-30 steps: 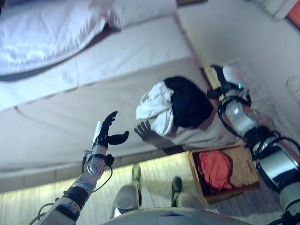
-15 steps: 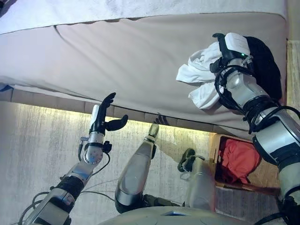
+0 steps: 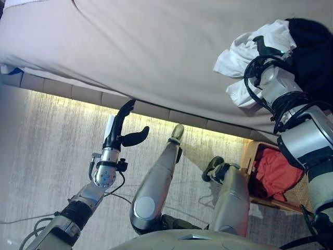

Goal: Pick up the clothes from the bed and place them into the basket

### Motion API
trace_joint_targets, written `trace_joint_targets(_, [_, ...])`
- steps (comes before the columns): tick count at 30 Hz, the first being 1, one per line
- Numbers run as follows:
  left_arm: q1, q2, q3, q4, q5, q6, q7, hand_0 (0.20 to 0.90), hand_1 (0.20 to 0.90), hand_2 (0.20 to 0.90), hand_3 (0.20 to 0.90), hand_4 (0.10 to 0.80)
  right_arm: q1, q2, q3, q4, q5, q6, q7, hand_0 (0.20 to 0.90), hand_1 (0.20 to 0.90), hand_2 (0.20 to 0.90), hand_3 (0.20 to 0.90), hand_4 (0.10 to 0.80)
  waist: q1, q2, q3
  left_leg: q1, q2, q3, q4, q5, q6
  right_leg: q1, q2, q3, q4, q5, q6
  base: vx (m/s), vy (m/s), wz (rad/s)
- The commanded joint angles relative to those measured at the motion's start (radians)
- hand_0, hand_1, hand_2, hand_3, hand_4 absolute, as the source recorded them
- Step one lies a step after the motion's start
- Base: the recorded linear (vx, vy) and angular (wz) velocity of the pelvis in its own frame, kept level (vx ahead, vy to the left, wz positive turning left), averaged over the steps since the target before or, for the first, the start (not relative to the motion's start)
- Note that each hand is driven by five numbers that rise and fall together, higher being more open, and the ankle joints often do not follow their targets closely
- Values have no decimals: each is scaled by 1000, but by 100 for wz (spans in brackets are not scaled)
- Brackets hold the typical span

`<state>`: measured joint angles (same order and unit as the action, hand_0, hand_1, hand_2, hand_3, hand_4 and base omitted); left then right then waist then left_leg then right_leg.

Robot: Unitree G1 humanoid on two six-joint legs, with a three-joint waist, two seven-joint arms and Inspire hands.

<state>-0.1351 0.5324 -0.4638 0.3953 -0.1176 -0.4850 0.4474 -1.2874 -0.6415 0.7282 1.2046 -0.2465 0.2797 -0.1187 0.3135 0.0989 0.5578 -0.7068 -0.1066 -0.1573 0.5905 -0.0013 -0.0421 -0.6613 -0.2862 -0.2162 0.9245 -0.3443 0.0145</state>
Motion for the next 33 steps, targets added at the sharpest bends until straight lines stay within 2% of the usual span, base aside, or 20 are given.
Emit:
trace_joint_targets(1, [-6,64,56,-150,-15,-94,41,900,900,900,900,800,-158,-63,81,29,-20,78,100,900,900,900,900,800,17,42,-38,-20,-35,43,177,-207,81,1,72,-65,-6,8,-79,-49,-38,8])
trace_joint_targets(5, [-4,72,59,-168,-13,-90,40,900,900,900,900,800,-150,-58,80,86,-18,111,172,900,900,900,900,800,23,43,-38,-61,-32,44,206,-209,88,-42,76,-66,17,7,-82,-55,-35,10])
trace_joint_targets(10, [2,77,60,-186,-12,-94,40,900,900,900,900,800,-151,-64,86,117,-13,100,170,900,900,900,900,800,25,46,-38,-88,-32,48,227,-210,92,-65,82,-68,30,9,-84,-58,-10,-1])
trace_joint_targets(11, [5,81,61,-195,-15,-94,42,900,900,900,900,800,-155,-71,84,120,-1,75,139,693,693,693,658,558,25,47,-38,-94,-31,49,233,-211,94,-70,83,-69,34,9,-84,-61,3,-2])
trace_joint_targets(12, [5,80,59,-198,-14,-90,45,900,900,900,900,800,-159,-72,81,122,5,60,114,300,300,300,200,100,25,46,-38,-94,-31,50,234,-212,94,-70,85,-69,35,9,-84,-73,3,-3])
trace_joint_targets(18, [10,87,60,-196,-11,-87,43,900,900,900,900,800,-154,-77,61,86,18,-20,-5,300,300,300,200,100,16,29,-38,-55,-21,53,218,-216,93,-26,98,-73,5,17,-83,-37,1,-6])
trace_joint_targets(26, [-20,86,42,-184,0,-46,41,900,900,900,900,800,-133,-95,11,24,117,-99,-79,300,300,300,200,100,-1,-16,-38,146,3,54,63,-188,75,193,105,-87,-158,45,-73,11,2,-4])
trace_joint_targets(33, [-17,75,16,-129,-12,5,20,900,900,900,900,800,-140,-140,-12,-46,168,-226,-184,300,300,300,200,100,-10,-79,-138,342,44,42,-123,-162,57,410,127,-113,-386,86,-57,60,-10,-11])
